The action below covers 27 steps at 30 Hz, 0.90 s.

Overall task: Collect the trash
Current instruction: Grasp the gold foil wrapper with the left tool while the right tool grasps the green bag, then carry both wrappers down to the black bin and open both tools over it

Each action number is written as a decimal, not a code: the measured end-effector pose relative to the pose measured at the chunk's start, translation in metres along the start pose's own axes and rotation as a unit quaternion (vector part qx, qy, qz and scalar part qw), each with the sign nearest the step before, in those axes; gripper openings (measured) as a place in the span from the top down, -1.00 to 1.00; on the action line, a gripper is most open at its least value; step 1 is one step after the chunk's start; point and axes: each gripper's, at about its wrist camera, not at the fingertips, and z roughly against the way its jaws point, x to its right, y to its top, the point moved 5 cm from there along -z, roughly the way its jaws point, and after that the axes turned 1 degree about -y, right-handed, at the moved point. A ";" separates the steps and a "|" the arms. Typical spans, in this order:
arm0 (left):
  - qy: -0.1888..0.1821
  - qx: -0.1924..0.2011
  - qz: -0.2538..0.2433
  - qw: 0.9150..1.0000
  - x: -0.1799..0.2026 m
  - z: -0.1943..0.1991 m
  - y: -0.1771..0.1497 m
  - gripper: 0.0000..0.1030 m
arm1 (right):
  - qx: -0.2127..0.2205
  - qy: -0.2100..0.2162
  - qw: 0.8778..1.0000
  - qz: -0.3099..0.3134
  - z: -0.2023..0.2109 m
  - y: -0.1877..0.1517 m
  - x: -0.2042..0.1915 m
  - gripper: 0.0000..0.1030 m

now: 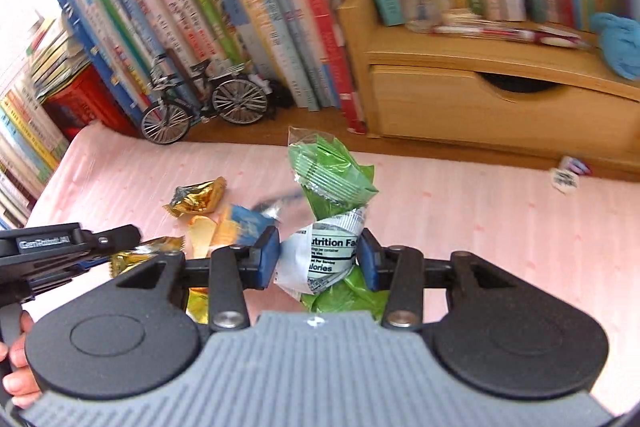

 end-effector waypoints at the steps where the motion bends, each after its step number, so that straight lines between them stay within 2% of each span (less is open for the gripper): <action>1: -0.001 0.002 -0.004 1.000 0.002 0.005 -0.001 0.78 | 0.002 -0.004 1.000 -0.008 0.006 -0.001 0.004 0.09; 8: -0.008 0.015 -0.024 1.000 0.015 0.049 -0.011 0.79 | 0.011 -0.005 0.999 -0.038 0.044 -0.012 0.022 0.10; 15: -0.014 0.029 -0.038 0.999 0.017 0.100 -0.026 0.79 | 0.016 0.002 0.999 -0.050 0.084 -0.037 0.023 0.10; 27: -0.013 0.053 -0.073 0.996 -0.006 0.204 -0.070 0.79 | 0.014 0.021 0.999 -0.040 0.155 -0.100 -0.014 0.10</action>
